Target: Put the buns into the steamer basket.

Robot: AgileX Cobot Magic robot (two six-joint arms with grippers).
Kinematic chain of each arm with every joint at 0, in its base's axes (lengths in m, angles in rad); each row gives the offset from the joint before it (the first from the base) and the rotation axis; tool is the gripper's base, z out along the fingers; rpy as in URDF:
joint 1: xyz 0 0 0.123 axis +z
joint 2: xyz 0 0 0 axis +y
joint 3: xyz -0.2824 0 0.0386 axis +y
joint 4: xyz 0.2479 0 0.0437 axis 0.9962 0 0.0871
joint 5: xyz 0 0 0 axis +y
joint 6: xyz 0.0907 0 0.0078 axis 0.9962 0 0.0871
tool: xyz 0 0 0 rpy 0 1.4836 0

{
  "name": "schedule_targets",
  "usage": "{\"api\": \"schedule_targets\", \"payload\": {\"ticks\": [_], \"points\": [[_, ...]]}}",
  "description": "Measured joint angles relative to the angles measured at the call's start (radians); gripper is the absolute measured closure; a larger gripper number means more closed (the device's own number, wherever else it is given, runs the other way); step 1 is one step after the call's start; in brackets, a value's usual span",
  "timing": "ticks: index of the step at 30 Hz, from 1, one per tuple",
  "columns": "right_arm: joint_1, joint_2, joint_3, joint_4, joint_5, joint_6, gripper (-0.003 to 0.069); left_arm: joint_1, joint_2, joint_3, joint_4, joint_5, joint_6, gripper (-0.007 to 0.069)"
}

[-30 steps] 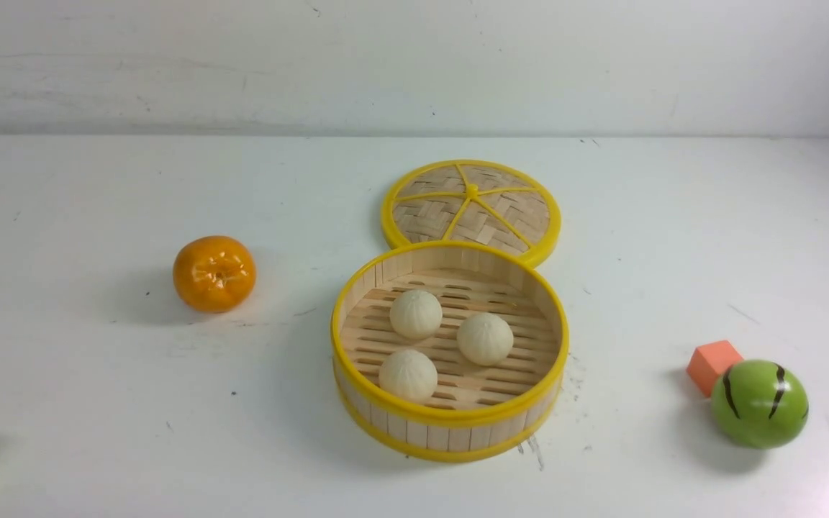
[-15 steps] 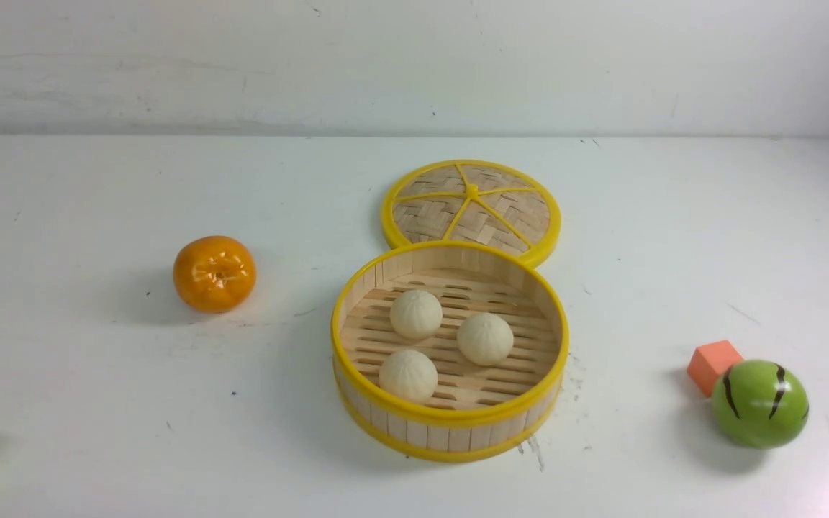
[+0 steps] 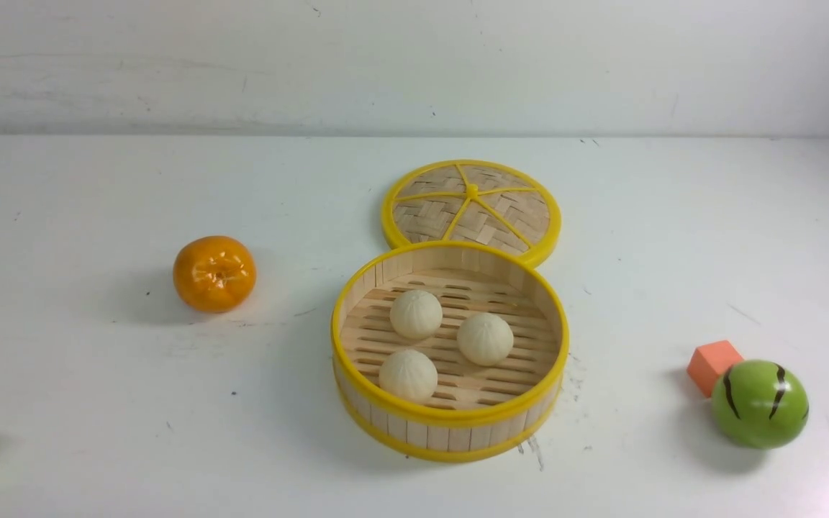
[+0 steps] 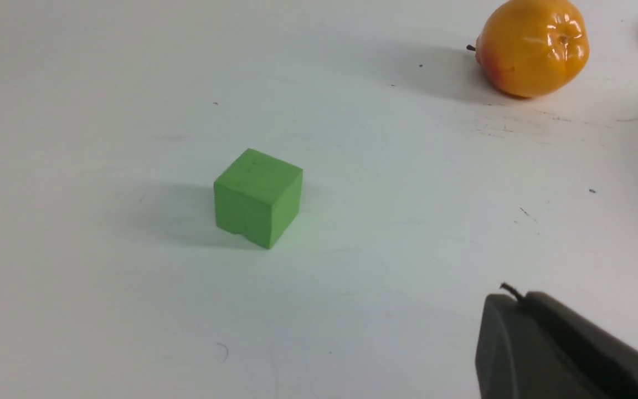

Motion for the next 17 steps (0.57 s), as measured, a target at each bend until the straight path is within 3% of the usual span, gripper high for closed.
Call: {"api": "schedule_targets", "payload": {"ticks": [17], "points": [[0.0,0.0,0.0,0.0,0.0,0.0,0.0532,0.0,0.0,0.0,0.0,0.0,0.0,0.0629]]}}
